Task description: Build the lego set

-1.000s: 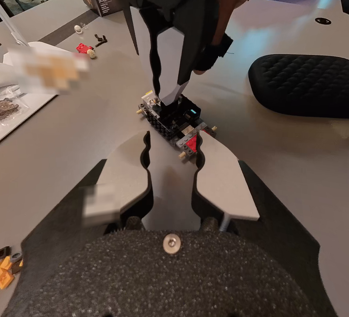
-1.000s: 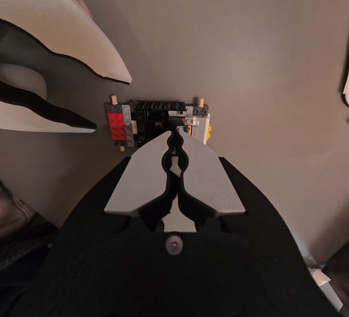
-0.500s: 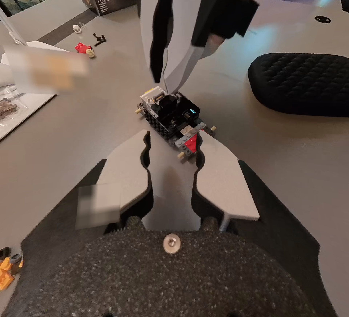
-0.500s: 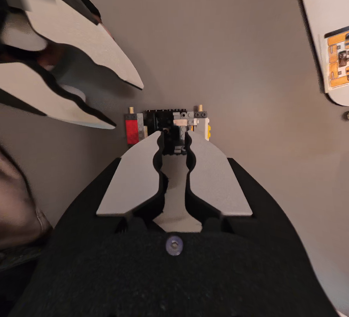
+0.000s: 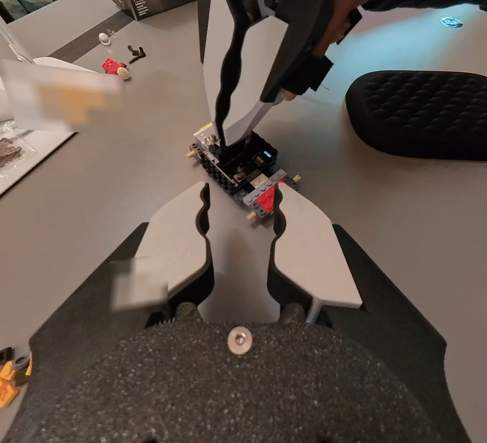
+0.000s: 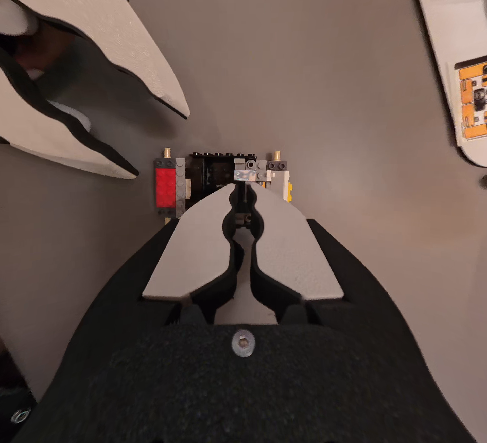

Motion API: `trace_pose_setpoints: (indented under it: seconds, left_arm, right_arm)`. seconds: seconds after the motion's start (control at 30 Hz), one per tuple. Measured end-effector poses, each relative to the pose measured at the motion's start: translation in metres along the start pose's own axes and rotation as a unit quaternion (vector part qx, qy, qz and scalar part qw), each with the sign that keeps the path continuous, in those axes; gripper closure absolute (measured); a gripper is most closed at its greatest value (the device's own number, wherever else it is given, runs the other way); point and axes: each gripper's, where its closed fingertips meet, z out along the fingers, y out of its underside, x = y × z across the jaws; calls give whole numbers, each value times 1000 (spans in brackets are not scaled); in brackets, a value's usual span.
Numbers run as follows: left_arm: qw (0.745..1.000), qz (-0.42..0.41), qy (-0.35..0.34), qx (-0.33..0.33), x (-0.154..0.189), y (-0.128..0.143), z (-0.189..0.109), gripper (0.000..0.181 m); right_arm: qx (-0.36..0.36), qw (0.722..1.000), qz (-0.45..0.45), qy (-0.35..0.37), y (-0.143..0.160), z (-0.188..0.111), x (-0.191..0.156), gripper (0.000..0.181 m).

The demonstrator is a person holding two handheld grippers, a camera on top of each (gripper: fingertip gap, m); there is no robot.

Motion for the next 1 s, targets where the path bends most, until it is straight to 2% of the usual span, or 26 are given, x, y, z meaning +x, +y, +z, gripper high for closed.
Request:
trace_pose_setpoints:
  seconds: [0.37, 0.57, 0.7, 0.83, 0.93, 1.0]
  left_arm:
    - [1000, 1, 0, 0, 0, 0, 0, 135]
    - [1000, 0, 1, -2, 1, 1, 0, 135]
    - [1000, -2, 2, 0, 0, 0, 0, 135]
    - [1000, -5, 4, 0, 0, 0, 0, 135]
    - [1000, -1, 6, -2, 2, 0, 1, 134]
    - [1000, 10, 9, -7, 4, 1, 3, 133]
  right_arm:
    - [-100, 995, 1, -9, 2, 2, -2, 181]
    - [-106, 994, -17, 6, 2, 2, -2, 181]
    - [-69, 997, -19, 9, -1, -1, -1, 181]
    - [28, 997, -63, -38, -22, -33, -1, 154]
    - [24, 982, -180, -58, 0, -34, 11, 119]
    - [17, 971, -215, -103, 15, -25, 13, 107]
